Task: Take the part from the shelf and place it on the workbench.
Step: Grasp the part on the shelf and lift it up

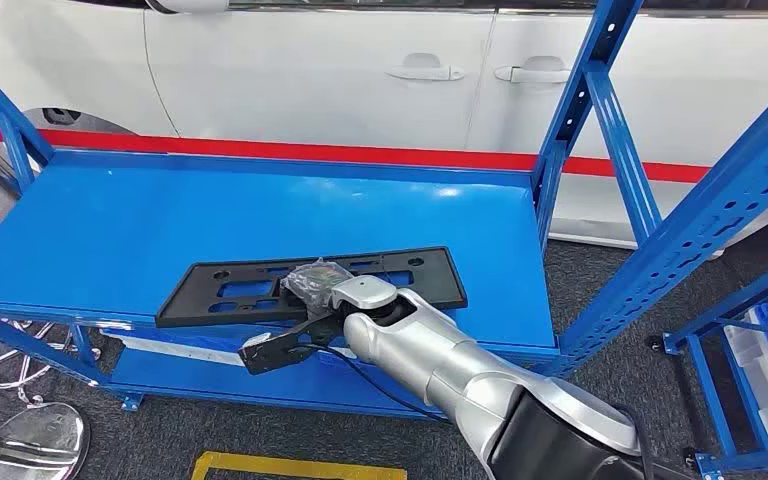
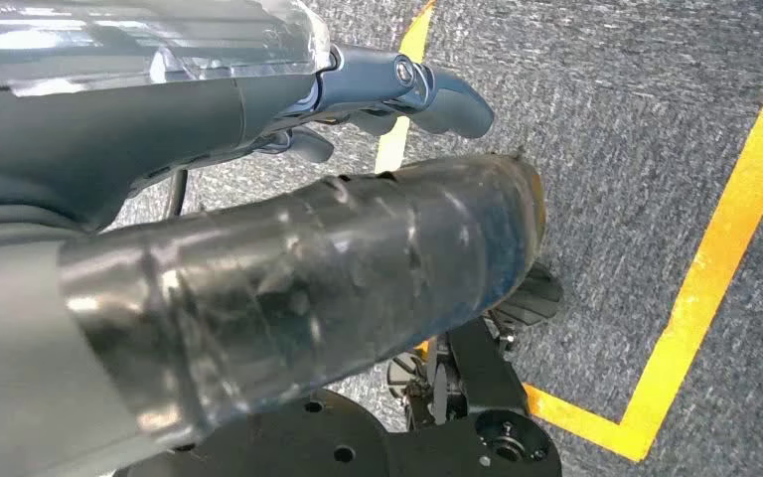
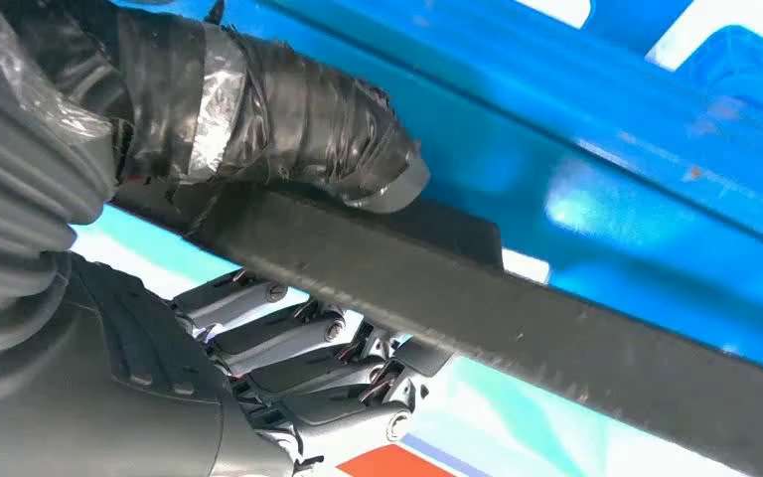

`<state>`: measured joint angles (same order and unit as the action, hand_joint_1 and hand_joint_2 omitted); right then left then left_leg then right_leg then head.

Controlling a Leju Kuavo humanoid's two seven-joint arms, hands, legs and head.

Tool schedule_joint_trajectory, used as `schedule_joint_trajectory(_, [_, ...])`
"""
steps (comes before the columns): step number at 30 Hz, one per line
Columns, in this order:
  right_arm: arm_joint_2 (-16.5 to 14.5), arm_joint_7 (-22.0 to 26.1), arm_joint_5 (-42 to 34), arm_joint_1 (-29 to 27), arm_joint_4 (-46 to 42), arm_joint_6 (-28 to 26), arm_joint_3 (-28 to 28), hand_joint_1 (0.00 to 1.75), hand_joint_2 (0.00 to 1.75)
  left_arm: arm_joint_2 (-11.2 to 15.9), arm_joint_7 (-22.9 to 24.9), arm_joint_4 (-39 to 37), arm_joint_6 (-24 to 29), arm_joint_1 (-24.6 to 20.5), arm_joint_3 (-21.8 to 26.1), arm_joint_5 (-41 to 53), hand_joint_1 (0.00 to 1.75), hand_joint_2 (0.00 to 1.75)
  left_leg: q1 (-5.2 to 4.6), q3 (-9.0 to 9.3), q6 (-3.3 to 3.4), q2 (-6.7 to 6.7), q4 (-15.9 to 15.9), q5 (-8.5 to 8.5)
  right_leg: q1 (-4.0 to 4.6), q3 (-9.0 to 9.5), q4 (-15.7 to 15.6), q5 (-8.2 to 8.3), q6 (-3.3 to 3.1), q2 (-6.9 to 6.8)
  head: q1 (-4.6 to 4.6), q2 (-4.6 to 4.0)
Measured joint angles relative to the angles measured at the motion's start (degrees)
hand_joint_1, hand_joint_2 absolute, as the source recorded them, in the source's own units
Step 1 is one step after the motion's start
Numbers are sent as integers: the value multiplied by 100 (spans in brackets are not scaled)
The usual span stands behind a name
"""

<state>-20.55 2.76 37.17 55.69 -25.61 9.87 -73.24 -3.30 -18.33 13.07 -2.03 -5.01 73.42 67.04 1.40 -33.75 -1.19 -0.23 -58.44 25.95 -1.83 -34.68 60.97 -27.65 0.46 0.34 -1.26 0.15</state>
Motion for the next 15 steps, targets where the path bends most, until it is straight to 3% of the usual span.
schedule_joint_trajectory(9, [0, 33, 68, 41, 36, -116, 0, 175, 175, -2, -20, 0, -22, 1, 0, -9, 0, 0, -4, 4, -4, 1, -1, 1, -2, 19, -8, 3, -2, -1, 1, 0])
schedule_joint_trajectory(15, [13, 24, 401, 153, -88, -845, 43, 175, 175, -4, 35, 0, -24, 7, 4, -126, 0, 0, -6, -1, -5, 1, -7, 1, -3, 16, -10, 12, -7, -1, 1, 0])
